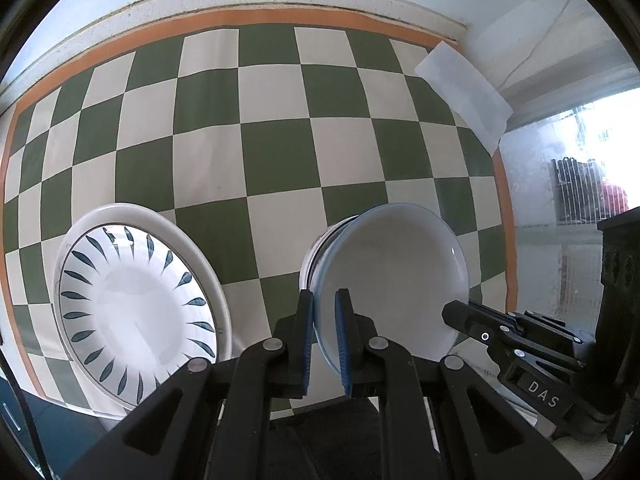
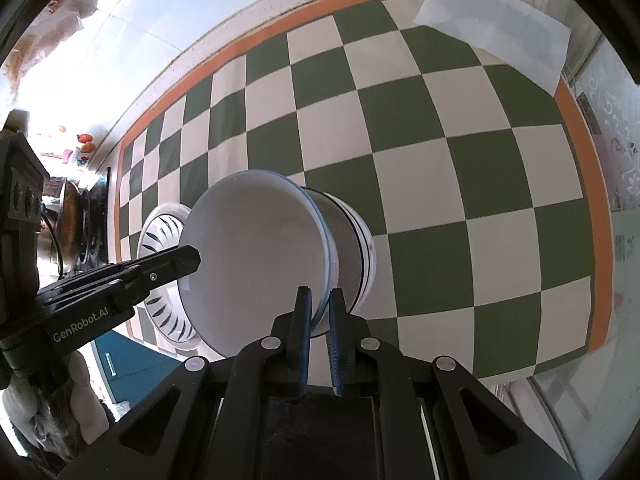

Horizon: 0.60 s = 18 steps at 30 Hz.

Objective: Organize plates and bowls

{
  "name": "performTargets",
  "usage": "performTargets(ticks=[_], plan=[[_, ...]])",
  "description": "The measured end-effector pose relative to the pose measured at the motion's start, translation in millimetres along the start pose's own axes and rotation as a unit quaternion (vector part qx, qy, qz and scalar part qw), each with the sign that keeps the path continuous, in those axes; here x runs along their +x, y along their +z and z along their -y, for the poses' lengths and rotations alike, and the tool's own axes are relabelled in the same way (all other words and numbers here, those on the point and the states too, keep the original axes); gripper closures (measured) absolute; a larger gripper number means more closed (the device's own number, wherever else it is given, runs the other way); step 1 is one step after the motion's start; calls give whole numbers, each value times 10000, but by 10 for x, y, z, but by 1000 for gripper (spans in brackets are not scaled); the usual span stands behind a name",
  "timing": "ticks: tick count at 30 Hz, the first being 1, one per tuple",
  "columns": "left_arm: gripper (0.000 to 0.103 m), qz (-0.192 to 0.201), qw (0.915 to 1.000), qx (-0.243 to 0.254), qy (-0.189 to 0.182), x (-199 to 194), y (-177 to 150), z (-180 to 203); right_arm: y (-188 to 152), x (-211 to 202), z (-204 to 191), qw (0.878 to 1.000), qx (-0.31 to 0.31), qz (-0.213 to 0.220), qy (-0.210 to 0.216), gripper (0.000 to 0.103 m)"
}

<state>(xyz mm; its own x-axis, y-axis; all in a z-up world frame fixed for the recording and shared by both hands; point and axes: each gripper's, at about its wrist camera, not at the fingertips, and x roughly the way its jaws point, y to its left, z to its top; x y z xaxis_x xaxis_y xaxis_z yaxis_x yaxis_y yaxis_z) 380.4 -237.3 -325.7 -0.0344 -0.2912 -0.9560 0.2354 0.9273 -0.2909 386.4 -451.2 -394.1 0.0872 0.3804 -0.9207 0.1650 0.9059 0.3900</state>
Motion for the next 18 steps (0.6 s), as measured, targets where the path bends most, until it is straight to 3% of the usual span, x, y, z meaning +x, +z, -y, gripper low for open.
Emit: performTargets(ticks=[18], plan=[[94, -40, 9996, 113, 248, 189, -54, 80, 31, 85, 67, 9999, 37, -75, -128, 93]])
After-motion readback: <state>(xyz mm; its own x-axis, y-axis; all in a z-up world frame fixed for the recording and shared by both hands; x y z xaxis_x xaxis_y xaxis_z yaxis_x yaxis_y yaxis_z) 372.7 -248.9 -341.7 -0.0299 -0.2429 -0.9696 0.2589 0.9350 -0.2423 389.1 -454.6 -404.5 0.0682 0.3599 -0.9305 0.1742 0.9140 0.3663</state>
